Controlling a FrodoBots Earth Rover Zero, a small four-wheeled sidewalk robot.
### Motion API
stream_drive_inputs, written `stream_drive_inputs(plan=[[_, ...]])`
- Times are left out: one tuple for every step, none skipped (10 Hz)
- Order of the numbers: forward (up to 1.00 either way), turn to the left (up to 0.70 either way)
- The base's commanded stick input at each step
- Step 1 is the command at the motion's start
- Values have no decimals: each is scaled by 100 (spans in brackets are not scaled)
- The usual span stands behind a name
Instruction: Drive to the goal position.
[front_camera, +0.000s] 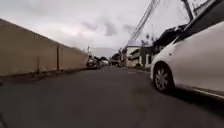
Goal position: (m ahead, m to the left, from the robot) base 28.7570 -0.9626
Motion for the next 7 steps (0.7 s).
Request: stream_drive_inputs(plan=[[100,0],[100,0],[100,0],[100,0],[100,0],[100,0],[100,0]])
